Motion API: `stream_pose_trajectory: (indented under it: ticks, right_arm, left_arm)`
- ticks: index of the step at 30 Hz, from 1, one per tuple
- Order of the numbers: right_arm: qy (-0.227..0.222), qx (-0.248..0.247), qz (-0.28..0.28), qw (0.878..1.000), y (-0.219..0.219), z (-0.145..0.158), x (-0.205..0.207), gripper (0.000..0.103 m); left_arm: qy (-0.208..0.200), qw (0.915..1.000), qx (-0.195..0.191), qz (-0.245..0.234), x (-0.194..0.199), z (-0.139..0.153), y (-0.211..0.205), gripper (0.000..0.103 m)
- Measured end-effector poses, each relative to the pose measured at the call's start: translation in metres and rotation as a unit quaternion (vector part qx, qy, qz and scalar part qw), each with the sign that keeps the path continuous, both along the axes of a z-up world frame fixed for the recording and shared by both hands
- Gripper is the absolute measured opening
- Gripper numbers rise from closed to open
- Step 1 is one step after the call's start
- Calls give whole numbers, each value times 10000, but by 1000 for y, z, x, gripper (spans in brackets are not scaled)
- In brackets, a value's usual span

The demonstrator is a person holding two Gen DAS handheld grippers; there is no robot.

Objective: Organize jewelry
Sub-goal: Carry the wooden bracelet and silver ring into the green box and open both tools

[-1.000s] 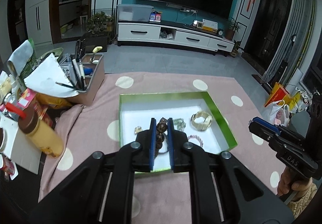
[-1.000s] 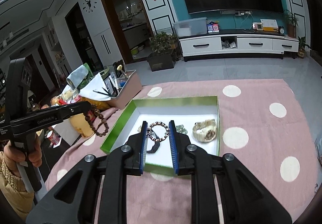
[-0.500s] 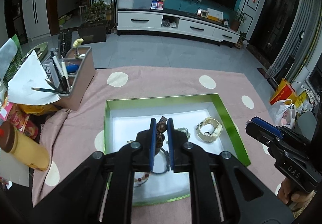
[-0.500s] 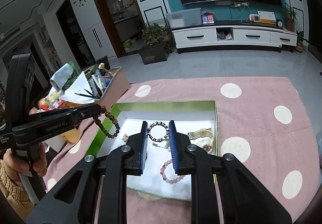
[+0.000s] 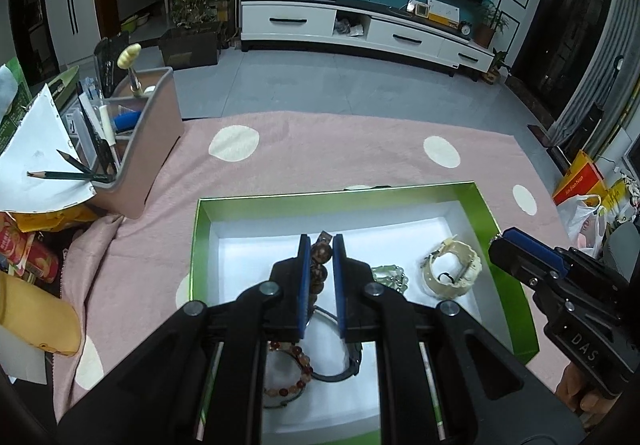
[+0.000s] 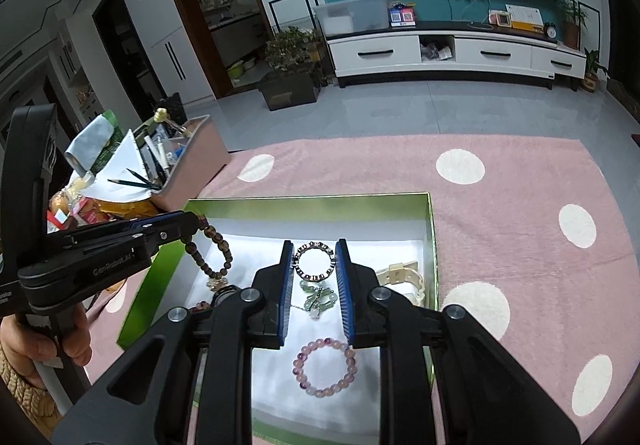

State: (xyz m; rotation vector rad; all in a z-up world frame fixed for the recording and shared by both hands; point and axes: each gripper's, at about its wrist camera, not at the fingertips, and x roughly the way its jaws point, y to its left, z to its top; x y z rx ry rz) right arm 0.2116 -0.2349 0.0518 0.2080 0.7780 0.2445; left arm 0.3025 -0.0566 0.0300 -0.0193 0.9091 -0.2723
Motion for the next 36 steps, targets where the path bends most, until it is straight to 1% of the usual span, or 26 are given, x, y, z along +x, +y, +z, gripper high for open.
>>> stream_pose_trajectory:
  ticks: [4,12,18,25,36]
  right_arm:
    - [142,43,1,9999,1,-9,11,21]
    - [694,246,-66,9973,-3,-31,36,21]
    - [936,183,-59,9954,3,-41,46,21]
    - [1055,48,-167,9943,4,-49,56,21]
    - [1009,-9,-312,9944,8,-50,61,21]
  left_arm:
    - [83,10000,12,40,8,-7,-1,10]
    - [252,9996,-37,93,21,-20,-3,11]
    - [411,9990,-13,160,28,-35,-2,11]
    - [511,9985,36,201,31,-42,-1,11]
    - [508,9983,6,273,34,-42,3,11]
